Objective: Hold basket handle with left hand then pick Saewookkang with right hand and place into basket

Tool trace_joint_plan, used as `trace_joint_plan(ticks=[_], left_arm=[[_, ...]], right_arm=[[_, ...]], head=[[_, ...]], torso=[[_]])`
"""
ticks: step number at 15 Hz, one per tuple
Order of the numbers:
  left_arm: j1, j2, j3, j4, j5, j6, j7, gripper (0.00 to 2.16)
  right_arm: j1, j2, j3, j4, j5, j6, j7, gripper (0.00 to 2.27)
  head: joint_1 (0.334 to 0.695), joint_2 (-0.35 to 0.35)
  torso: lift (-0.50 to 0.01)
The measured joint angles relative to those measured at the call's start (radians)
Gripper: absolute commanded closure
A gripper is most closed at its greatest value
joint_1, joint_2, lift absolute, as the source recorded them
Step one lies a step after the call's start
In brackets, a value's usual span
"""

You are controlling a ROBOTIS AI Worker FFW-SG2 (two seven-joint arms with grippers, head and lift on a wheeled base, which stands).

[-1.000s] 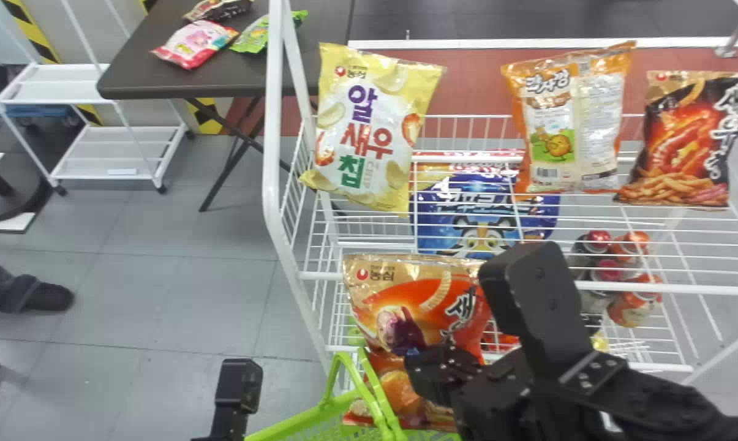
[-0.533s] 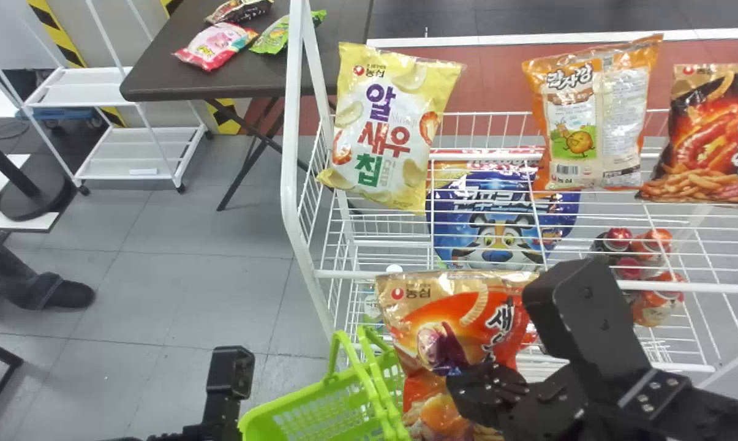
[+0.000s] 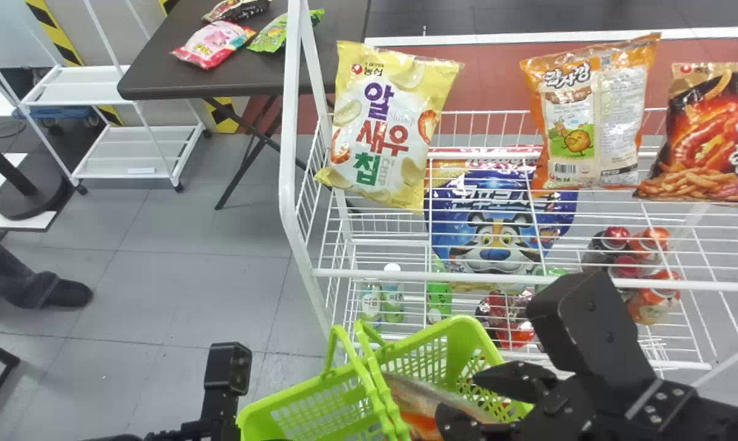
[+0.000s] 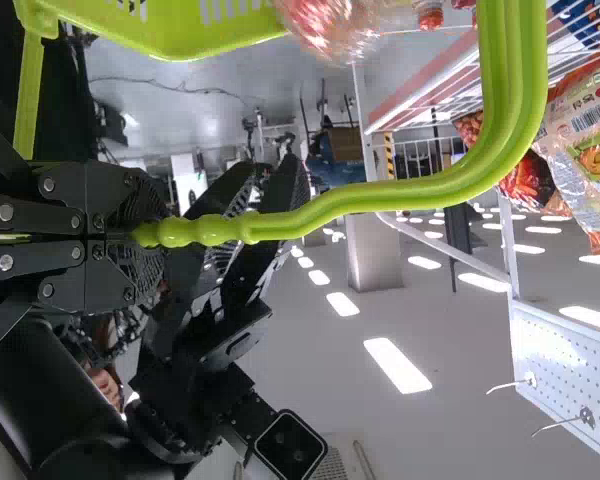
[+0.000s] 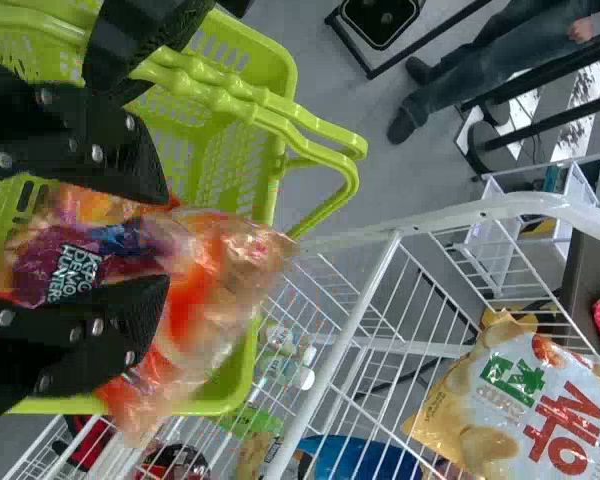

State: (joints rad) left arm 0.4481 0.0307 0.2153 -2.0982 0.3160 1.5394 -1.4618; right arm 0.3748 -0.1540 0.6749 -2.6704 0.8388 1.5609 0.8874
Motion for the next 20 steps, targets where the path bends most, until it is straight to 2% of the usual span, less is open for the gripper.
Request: trace_joint_plan(ticks=[1,4,5,6,7,9,12,15,17,20], left_arm=[[-0.001,-0.001,0.000,0.003,0.000,0.000,0.000,2.15],[-0.003,-0.001,0.002,0.010,0.002,0.000,0.000,2.15],[-0.003,-0.001,0.002,0.013,0.003,0.000,0.000,2.15],[-0.003,-0.001,0.002,0.016,0.003,0.000,0.000,2.15],[-0.003,-0.001,0.002,0.021,0.003,0.000,-0.001,2.15],[-0.004,-0.001,0.002,0.029,0.003,0.000,-0.002,2.15],[-0.007,-0.002,0.003,0.041,0.003,0.000,0.001,2.15],[-0.008,-0.004,0.003,0.048,0.003,0.000,0.007,2.15],[-0.008,-0.007,0.003,0.055,0.003,0.000,0.013,2.15],[-0.008,-0.012,0.003,0.060,0.003,0.000,0.020,2.15]], right_arm=[[0.000,0.001,-0.002,0.000,0.000,0.000,-0.040,0.08],[0.020,0.001,-0.040,-0.003,-0.046,0.000,-0.243,0.09],[0.033,0.002,-0.088,-0.004,-0.111,0.000,-0.327,0.09],[0.049,0.004,-0.147,-0.005,-0.195,0.000,-0.400,0.09],[0.074,0.012,-0.228,-0.004,-0.301,0.000,-0.474,0.09],[0.120,0.032,-0.383,0.015,-0.470,0.000,-0.560,0.09],[0.172,0.080,-0.624,0.096,-0.710,-0.091,-0.574,0.10],[0.203,0.113,-0.808,0.201,-0.919,-0.444,-0.545,0.11],[0.209,0.117,-0.881,0.278,-1.005,-0.666,-0.498,0.11],[0.212,0.117,-0.917,0.380,-1.051,-0.905,-0.483,0.12]], head=[[0.695,0.089],[0.695,-0.013],[0.695,-0.040],[0.695,-0.109],[0.695,-0.148],[0.695,-0.226],[0.695,-0.308],[0.695,-0.311],[0.695,-0.323],[0.695,-0.344]], torso=[[-0.013],[-0.013],[-0.013],[-0.013],[-0.013],[-0.013],[-0.013],[-0.013],[-0.013],[-0.013]])
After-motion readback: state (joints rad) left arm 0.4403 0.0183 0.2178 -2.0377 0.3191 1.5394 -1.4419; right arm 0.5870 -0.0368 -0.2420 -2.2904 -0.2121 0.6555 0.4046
